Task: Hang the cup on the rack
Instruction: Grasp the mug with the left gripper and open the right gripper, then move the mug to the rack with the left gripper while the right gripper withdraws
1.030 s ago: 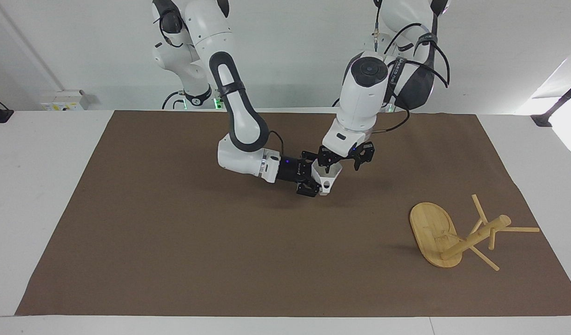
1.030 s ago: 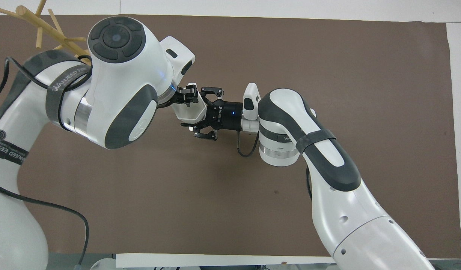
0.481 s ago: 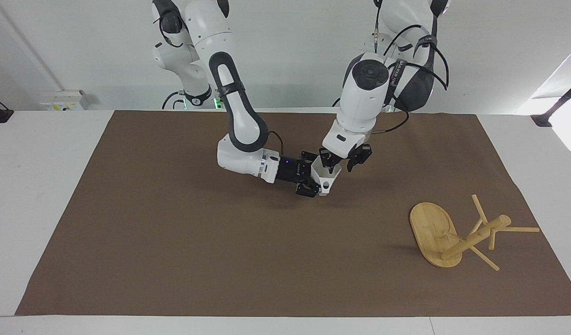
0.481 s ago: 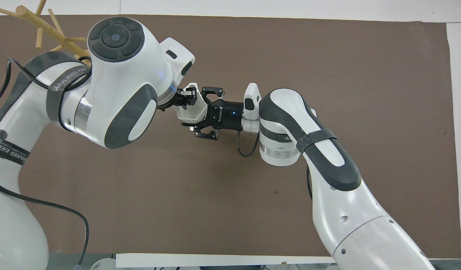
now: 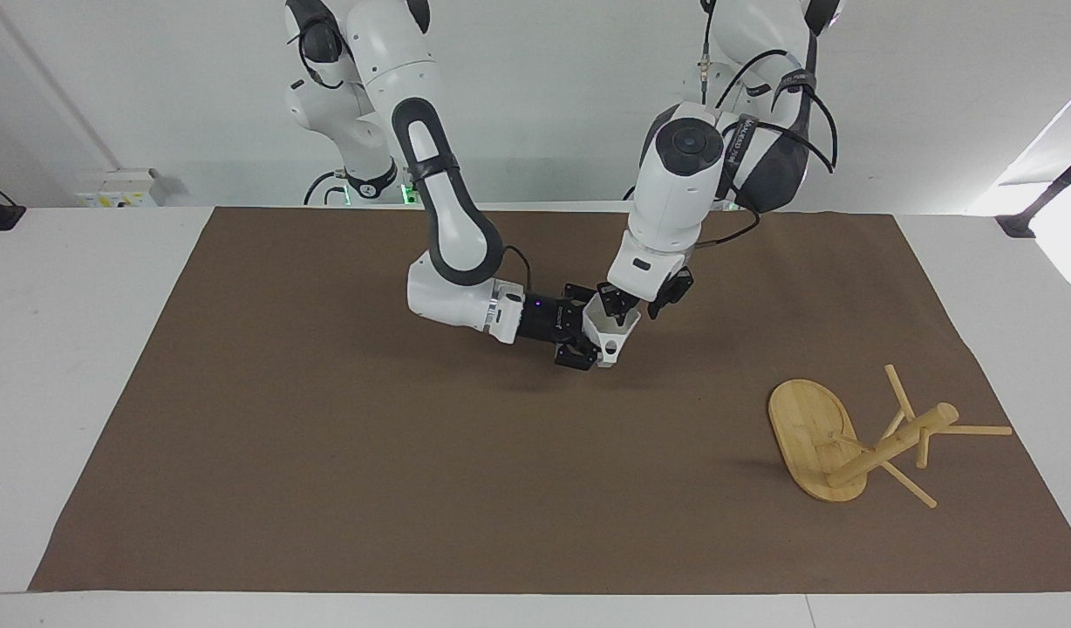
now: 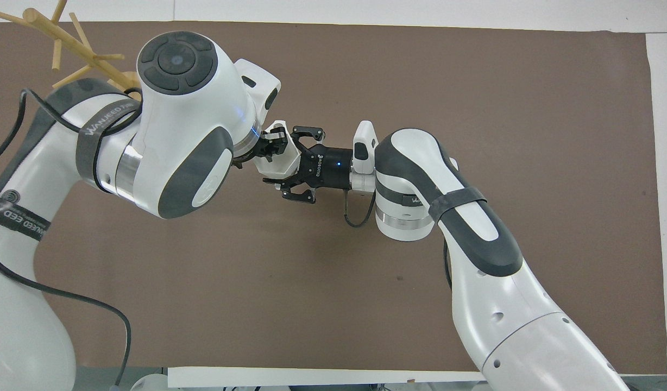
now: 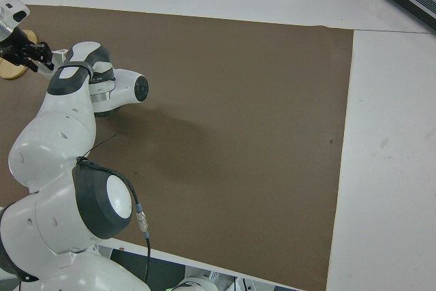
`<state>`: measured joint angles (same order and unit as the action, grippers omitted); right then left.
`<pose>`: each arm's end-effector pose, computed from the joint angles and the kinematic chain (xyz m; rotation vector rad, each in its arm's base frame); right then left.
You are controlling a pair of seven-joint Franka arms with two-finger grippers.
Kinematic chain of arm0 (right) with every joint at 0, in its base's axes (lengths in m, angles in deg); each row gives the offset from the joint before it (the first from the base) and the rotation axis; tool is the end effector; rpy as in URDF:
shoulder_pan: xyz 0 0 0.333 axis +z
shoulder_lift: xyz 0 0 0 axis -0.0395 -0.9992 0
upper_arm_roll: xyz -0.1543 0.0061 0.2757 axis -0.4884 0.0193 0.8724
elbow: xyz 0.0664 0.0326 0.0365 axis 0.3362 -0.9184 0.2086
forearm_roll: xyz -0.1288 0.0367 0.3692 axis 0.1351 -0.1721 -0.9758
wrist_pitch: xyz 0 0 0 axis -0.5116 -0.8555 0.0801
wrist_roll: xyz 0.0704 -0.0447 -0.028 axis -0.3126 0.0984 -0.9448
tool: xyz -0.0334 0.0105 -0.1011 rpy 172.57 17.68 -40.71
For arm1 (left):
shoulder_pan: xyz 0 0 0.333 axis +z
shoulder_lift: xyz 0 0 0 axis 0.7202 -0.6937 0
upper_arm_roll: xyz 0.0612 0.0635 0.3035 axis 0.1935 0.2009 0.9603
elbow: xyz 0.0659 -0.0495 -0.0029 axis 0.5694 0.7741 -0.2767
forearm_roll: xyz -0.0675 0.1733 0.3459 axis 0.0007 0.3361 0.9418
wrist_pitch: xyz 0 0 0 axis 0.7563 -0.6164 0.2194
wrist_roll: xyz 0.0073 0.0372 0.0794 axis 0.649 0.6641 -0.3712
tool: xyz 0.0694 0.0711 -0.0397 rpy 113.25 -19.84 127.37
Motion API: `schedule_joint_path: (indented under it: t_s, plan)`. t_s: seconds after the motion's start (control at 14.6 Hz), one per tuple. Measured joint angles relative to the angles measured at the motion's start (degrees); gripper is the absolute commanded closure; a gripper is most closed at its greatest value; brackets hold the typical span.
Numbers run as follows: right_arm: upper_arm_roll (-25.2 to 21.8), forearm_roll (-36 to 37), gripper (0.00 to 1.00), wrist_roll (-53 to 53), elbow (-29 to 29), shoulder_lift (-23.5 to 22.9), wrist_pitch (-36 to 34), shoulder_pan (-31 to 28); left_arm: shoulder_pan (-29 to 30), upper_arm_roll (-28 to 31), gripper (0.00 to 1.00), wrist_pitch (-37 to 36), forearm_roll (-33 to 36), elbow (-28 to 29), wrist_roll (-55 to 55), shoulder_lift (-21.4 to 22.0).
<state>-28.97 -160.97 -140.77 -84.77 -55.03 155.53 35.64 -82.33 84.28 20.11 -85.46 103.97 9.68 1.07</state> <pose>0.5481 0.3556 0.2939 -1.5068 -1.2469 -1.1739 0.5216 -0.3659 0.4824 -3.1122 -0.2964 0.0757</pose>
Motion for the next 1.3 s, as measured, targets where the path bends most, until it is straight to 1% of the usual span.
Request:
schedule_joint_path:
  t_s: [0.07,0.21,0.48,0.55,0.62,0.69,0.76,1.17,1.3]
  plan:
    - [0.00,0.00,0.99,0.00,-0.01,0.00,0.00,0.00,-0.28,0.00,0.88,0.00,0.00,0.00,-2.04,0.01]
    - [-0.01,0.00,0.99,0.00,-0.02,0.00,0.34,0.00,-0.54,0.00,1.00,0.01,0.00,0.00,-4.98,0.03]
    - [-0.05,-0.57,0.98,0.08,-0.06,0.00,1.29,-0.06,-0.55,0.25,1.00,0.43,-0.46,0.06,-7.78,0.06]
    - [-0.05,-0.58,0.87,0.08,-0.06,0.01,1.29,-0.06,-0.55,0.25,1.00,0.44,-0.48,0.06,-7.82,0.06]
    - [-0.05,-0.58,0.39,0.08,-0.06,0.01,1.29,-0.06,-0.55,0.26,1.00,0.44,-0.48,0.06,-7.84,0.06]
    - [-0.05,-0.59,0.05,0.08,-0.06,0.01,1.30,-0.06,-0.55,0.26,1.00,0.45,-0.48,0.06,-7.85,0.06]
    - [-0.05,-0.59,0.00,0.08,-0.06,0.01,1.32,-0.06,-0.55,0.25,1.00,0.47,-0.50,0.06,-7.85,0.06]
    - [-0.01,-0.53,0.00,-0.01,-0.11,0.01,1.90,-0.12,-0.75,0.21,1.00,0.95,-0.57,0.08,-7.83,0.06]
    - [-0.05,1.65,0.00,-0.09,-0.10,0.12,1.27,-1.20,-0.75,0.21,1.00,1.91,-0.57,0.08,-7.83,0.02]
